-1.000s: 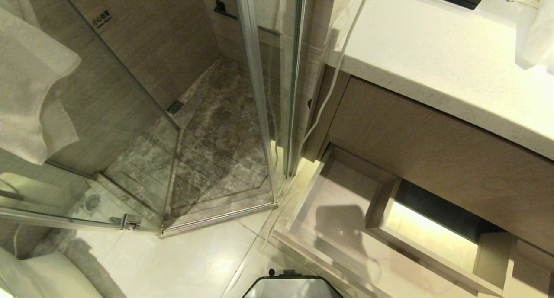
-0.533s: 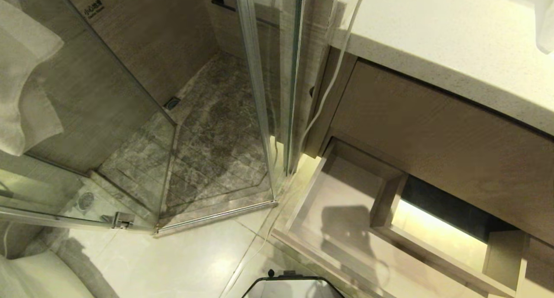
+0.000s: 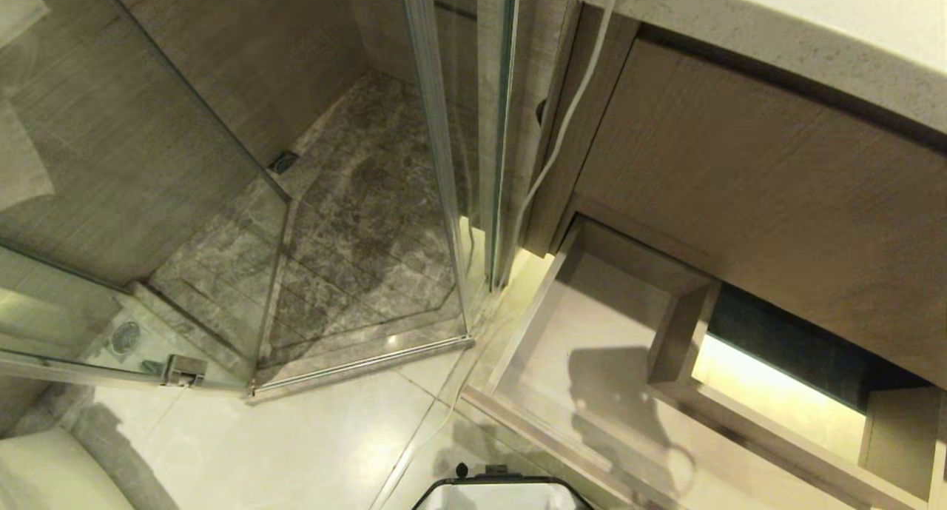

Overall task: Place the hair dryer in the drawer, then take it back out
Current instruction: Put it into the drawer

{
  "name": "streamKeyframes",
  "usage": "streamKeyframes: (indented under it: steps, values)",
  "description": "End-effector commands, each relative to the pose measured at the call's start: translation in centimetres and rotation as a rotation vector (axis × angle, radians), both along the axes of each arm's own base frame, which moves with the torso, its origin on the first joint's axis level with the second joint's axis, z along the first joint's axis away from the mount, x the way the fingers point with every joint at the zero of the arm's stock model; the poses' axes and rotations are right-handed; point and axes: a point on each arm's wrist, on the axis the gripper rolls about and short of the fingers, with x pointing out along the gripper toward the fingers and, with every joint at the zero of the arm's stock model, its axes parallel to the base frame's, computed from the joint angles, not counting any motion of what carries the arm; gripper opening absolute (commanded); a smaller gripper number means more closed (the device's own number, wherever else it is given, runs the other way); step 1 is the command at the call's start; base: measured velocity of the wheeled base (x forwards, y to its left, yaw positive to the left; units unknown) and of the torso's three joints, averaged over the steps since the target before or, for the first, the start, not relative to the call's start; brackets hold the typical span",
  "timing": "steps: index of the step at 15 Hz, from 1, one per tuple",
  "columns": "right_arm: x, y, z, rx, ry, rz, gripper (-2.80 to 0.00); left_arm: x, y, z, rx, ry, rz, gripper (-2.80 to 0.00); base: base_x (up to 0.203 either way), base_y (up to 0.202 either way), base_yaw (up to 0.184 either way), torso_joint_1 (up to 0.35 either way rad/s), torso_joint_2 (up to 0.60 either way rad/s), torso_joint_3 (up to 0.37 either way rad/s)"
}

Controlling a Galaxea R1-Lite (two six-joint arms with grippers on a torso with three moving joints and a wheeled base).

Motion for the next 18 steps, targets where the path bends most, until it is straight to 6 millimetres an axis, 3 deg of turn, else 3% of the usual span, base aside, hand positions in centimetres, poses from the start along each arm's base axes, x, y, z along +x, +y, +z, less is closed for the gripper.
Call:
streamKeyframes:
  steps: [1,6,18]
  values:
    - [-0.01,0.03,-0.02,0.000,0.003,0.008,-2.80,0.00,0.00,0.00,0.000,-0.001,-0.001,-2.80,0.000,0.000,0.000,-0.309,0.52,0.220]
    - [0.00,0.01,0.09,-0.002,0.000,0.006,-2.80,0.00,0.00,0.00,0.000,-0.001,-0.001,-2.80,0.000,0.000,0.000,-0.222,0.39,0.161]
    - [0.06,0.00,0.26,-0.009,-0.022,0.006,-2.80,-0.01,0.00,0.02,0.000,-0.001,0.000,-2.80,0.000,0.000,-0.005,-0.008,0.01,0.006]
